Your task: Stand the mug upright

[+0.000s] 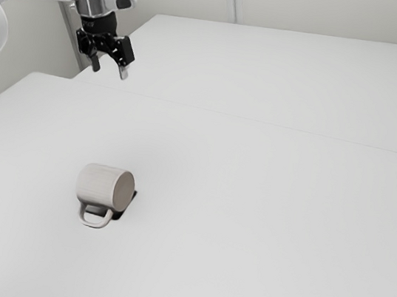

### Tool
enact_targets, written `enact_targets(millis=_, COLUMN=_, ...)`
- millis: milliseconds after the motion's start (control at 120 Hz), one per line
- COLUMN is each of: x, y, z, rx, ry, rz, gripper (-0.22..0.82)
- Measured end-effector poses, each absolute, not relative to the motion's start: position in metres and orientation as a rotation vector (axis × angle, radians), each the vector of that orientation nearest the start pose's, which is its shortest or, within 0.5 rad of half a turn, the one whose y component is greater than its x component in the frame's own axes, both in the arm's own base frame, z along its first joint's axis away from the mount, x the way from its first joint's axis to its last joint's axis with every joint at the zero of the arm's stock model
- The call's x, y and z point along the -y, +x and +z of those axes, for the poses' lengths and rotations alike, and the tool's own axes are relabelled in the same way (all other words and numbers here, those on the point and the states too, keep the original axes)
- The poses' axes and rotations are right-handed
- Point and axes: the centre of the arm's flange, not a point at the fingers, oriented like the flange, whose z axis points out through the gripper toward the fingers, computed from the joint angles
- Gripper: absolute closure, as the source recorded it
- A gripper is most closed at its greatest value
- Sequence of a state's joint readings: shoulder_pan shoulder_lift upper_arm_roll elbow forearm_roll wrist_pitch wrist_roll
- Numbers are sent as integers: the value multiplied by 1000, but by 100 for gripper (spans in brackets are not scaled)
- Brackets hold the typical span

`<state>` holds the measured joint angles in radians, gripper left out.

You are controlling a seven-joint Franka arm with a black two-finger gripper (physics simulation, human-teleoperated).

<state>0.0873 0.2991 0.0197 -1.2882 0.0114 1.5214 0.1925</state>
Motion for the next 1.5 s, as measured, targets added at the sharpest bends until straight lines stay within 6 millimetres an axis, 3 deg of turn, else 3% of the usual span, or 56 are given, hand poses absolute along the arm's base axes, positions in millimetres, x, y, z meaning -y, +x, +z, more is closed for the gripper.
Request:
enact_targets(millis=200, x=-69, y=627, z=573, rx=-157, ry=-3133, rz=127, gripper=0)
enact_targets(millis=308, x=-86, y=594, z=547, rx=-97, ry=-3171, rz=189, gripper=0)
enact_targets(millis=408, x=-99, y=556, z=537, rx=-10, ry=-3239, rz=180, gripper=0)
enact_targets(millis=558, x=-133, y=508, z=505, rx=188, ry=-3418, rz=194, gripper=0)
enact_targets(millis=675, x=-184, y=473, z=476, rx=410, ry=-3549, rz=172, gripper=0)
enact_targets(millis=733, x=-198, y=463, z=465, rx=462, ry=-3596, rz=149, gripper=0)
enact_targets(millis=850, x=-203, y=460, z=446, rx=441, ry=-3673, rz=104, gripper=0)
enact_targets(millis=1142, x=-197, y=478, z=387, rx=311, ry=-3783, rz=4, gripper=0)
enact_targets(millis=1500, x=-210, y=474, z=340, rx=198, ry=-3816, rz=-82, gripper=0)
